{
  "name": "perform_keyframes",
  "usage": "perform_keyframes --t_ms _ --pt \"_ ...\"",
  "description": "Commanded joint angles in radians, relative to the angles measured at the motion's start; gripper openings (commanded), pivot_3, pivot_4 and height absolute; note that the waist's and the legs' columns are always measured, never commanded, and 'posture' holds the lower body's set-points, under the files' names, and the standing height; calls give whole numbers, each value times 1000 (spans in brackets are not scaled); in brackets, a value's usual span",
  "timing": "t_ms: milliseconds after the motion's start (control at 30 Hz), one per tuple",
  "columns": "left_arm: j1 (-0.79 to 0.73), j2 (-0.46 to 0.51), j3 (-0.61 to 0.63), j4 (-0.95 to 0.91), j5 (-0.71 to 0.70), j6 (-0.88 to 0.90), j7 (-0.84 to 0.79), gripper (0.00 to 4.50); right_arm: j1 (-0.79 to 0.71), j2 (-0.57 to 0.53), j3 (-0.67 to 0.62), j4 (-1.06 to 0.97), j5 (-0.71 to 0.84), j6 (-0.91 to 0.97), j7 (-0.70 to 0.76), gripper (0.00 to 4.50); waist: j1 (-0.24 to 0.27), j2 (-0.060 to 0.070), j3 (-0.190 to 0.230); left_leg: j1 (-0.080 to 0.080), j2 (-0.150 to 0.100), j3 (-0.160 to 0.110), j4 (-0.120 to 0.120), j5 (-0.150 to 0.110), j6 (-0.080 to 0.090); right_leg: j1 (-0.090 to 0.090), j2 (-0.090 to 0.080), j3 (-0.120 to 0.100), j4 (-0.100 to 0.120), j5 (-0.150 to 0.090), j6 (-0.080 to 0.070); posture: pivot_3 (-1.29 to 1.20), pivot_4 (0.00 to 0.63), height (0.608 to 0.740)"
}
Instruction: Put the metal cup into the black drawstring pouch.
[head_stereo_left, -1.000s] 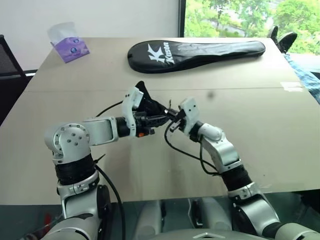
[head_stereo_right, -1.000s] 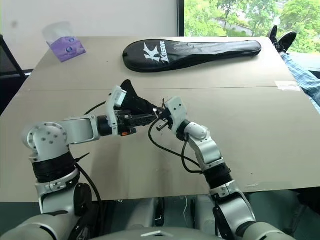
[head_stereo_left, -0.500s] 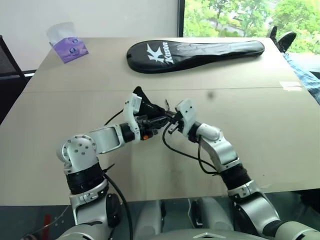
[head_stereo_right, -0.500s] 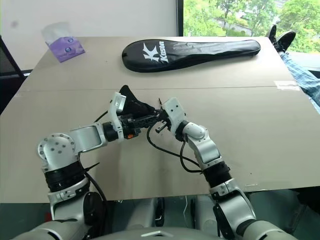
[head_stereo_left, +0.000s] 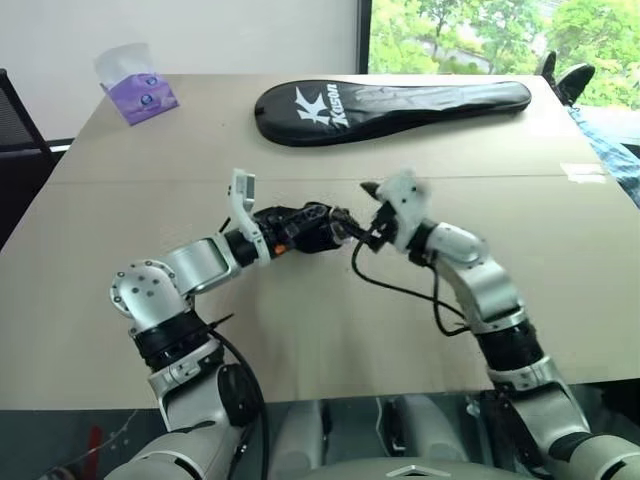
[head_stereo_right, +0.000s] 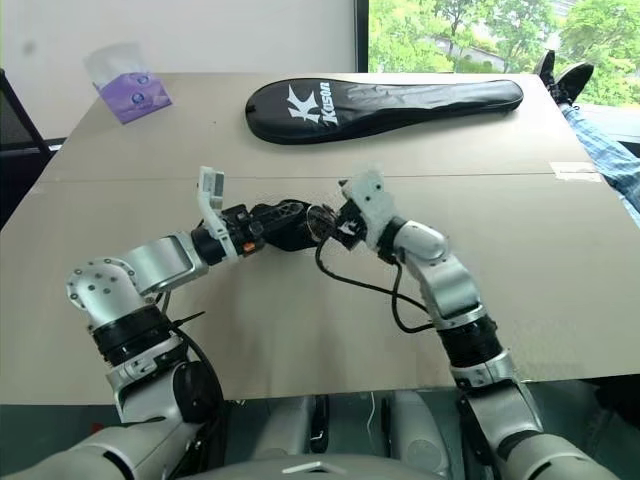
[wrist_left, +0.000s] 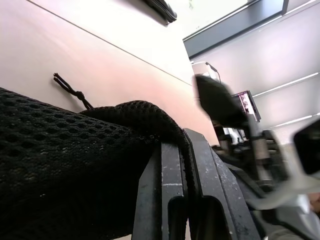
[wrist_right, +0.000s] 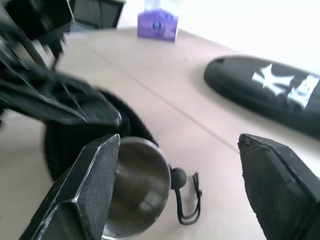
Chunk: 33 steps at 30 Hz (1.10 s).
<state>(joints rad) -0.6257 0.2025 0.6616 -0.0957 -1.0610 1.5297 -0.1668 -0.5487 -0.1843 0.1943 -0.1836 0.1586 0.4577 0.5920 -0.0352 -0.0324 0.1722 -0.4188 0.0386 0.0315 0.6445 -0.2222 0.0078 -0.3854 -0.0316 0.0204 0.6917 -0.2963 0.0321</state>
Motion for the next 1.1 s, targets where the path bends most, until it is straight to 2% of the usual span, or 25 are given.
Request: perform_keyframes --t_ms 33,100,267,400,633,767,900,1100 --pt "-23 25 -5 -7 -38 -59 -24 0 14 -60 -89 -204 120 123 28 3654 2 0 0 0 0 0 0 0 0 0 0 0 -1 0 0 0 150 740" --pt "-49 43 11 39 -81 -39 -35 0 43 -112 -124 -288 159 173 35 4470 4 0 0 0 0 0 -1 0 0 0 0 0 -1 0 0 0 150 740" --pt "-140 94 79 192 -207 -18 -17 0 147 -187 -184 -382 197 244 -1 4470 17 0 0 0 0 0 -1 0 0 0 0 -1 -2 0 0 0 150 740" --pt "-168 159 60 267 -265 6 -36 0 208 -214 -110 -343 119 207 -40 4470 16 0 0 0 0 1 -2 0 0 0 0 0 -4 0 0 0 150 740" --pt "-193 239 14 340 -314 26 -61 0 144 -121 23 -192 32 115 -93 4470 14 -1 1 0 0 1 -3 0 0 0 1 0 -4 0 0 0 150 740" --pt "-213 291 4 379 -344 35 -73 0 80 -19 65 -35 24 52 -93 4470 17 -1 1 0 0 0 -3 0 0 0 1 -1 -5 0 0 0 150 740" --pt "-223 329 7 413 -380 36 -66 0 39 82 52 86 50 2 -90 4470 17 -1 1 0 0 0 -3 0 0 0 0 -1 -5 0 0 0 150 740" --pt "-226 370 2 445 -475 28 -31 0 -50 161 49 278 11 -99 -106 4470 16 -1 1 -1 0 0 -3 0 0 0 -1 -2 -6 0 0 0 150 740"
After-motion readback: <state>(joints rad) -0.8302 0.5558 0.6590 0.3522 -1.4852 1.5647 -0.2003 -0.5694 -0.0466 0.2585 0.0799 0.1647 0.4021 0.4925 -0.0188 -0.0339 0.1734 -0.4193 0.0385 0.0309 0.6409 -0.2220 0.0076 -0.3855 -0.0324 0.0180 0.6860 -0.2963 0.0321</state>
